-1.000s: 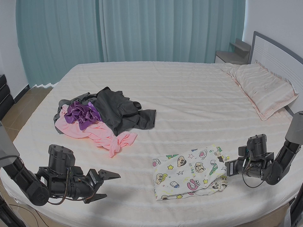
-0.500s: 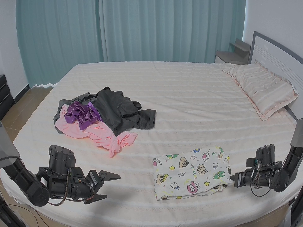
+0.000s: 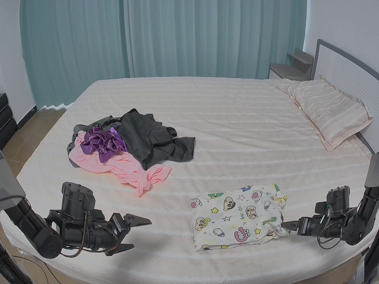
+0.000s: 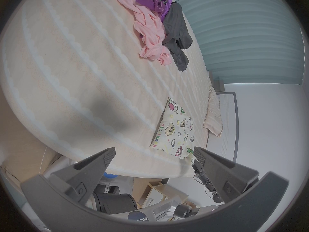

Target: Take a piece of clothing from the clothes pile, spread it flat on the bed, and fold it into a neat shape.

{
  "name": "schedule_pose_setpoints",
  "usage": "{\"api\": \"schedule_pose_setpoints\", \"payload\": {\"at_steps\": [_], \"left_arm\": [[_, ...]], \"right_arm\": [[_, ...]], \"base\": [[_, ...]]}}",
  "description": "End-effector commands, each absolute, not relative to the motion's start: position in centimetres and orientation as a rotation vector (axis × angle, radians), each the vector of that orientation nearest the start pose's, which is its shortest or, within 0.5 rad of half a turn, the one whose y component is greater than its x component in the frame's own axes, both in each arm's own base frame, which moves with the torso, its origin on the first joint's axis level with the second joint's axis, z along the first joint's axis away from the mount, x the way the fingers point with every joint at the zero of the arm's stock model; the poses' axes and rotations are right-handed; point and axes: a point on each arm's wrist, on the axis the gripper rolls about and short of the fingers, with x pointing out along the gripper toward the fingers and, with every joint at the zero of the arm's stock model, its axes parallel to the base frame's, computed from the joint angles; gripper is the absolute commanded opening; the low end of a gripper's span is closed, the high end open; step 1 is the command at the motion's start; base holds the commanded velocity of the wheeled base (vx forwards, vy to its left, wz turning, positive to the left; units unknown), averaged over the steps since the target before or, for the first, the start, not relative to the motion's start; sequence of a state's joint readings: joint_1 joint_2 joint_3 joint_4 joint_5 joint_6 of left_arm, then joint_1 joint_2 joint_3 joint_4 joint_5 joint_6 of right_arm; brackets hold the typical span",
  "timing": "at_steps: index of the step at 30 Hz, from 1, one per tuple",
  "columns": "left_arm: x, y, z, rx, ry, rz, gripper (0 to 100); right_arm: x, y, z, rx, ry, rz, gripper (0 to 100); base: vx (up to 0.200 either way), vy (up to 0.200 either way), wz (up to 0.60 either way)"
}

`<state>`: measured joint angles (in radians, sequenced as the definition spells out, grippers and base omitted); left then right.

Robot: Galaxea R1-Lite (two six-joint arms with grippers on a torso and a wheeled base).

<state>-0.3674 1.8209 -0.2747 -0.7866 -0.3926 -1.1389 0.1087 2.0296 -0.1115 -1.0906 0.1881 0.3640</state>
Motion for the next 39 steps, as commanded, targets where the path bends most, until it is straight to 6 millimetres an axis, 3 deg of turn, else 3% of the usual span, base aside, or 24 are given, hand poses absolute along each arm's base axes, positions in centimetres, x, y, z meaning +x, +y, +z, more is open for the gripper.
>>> {"api": "schedule_pose_setpoints", "payload": {"at_steps": [1,4,5,6,12,25,26,39], "left_arm": [[20.8,-9.2,4.7,-1.028,1.104,-0.199,100],[20.8,-9.2,4.7,-1.028,1.104,-0.199,100],[20.8,-9.2,4.7,-1.028,1.104,-0.199,100],[20.8,-9.2,4.7,-1.028,1.105,-0.2,100],[20.8,-9.2,4.7,-1.028,1.105,-0.2,100],[20.8,-9.2,4.7,-1.028,1.105,-0.2,100],[20.8,-9.2,4.7,-1.028,1.105,-0.2,100],[20.8,-9.2,4.7,-1.026,1.105,-0.2,100]], "right_arm": [[21.5,2.6,0.6,0.495,0.851,0.078,100],[21.5,2.3,0.5,0.519,0.848,0.056,100],[21.5,2.6,-0.8,0.62,0.938,0.079,100],[21.5,2.9,-0.9,0.629,0.948,0.081,100],[21.3,4.6,-1.2,0.699,0.997,0.095,100],[21.9,4.9,-1.1,0.82,0.992,0.048,100],[21.9,4.9,-1.1,0.823,0.993,0.046,0],[20.9,4.5,-1.3,0.814,1.013,0.012,0]], "base": [[0.0,0.0,0.0],[0.0,0.0,0.0],[0.0,0.0,0.0],[0.0,0.0,0.0],[0.0,0.0,0.0],[0.0,0.0,0.0],[0.0,0.0,0.0],[0.0,0.0,0.0]]}}
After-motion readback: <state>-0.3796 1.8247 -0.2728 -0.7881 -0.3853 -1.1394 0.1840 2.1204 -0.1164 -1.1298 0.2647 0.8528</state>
